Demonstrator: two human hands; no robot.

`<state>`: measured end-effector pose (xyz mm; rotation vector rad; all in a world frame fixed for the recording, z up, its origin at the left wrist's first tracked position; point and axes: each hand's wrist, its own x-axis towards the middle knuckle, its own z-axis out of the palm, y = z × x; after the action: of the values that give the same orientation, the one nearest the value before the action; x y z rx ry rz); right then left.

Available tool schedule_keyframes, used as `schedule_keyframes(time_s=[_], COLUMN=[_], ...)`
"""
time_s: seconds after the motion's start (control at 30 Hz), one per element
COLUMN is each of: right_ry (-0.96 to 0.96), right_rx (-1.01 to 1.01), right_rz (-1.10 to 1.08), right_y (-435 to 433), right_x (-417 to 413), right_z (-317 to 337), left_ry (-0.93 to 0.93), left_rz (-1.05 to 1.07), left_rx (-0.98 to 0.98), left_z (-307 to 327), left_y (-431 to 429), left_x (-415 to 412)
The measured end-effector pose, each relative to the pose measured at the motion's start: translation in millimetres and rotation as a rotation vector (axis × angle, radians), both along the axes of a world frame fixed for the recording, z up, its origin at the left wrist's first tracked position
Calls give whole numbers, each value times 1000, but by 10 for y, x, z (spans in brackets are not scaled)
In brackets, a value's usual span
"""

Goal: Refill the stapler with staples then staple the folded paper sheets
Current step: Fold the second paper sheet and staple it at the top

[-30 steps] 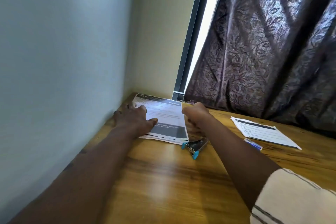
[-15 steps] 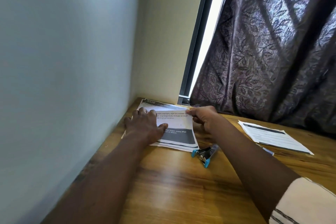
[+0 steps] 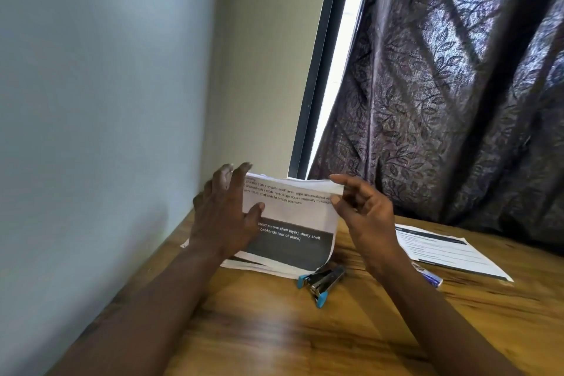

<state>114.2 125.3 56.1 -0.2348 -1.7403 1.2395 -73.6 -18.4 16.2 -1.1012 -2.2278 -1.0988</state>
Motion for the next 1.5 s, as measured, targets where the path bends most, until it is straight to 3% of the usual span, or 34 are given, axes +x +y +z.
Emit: schedule_keyframes(time_s=[0.1,0.2,0.27,0.47,0.67,0.77,0.87,1.0,1.07,1.2,1.37,1.43,1.5], right_ry=[-55,-77,-40,4,-40,-11,47,100,107,217,100,83,22], right_rx=[218,683,857,875,861,860,817,761,637,117,-572,-606,-470], right_rz=[-140,-379,-432,-400,-425,-436,-432,-449,-463,-401,-176,-171,-282], right_y=[76,77,107,5,-60,-59,-64,-71,-62,105,425,516,587], right_x=[115,117,197,199,202,203,219,389,550,894,1466,1672,1849], right_z=[-53,-99,-100,-72,-81,-90,-56,-21,-29,-132,-268,-336,-402], left_ry=[113,227,297,371,463,416,454,545,593,712,843,865,862], left_rz=[-20,-35,-61,-121,-94,-148,-171,-145,-168,-269,-516,-637,-756], left_rx=[74,139,141,114,254,172,139,273,319,294,154,42,-83], left_z=[30,65,121,175,195,191,137,189,234,271,134,42,-39], left_y=[10,-57,-27,-102,-103,-104,-66,-44,-36,20,145,201,237], left_x=[18,-3,80,222,362,382,337,433,574,929,1309,1426,1515])
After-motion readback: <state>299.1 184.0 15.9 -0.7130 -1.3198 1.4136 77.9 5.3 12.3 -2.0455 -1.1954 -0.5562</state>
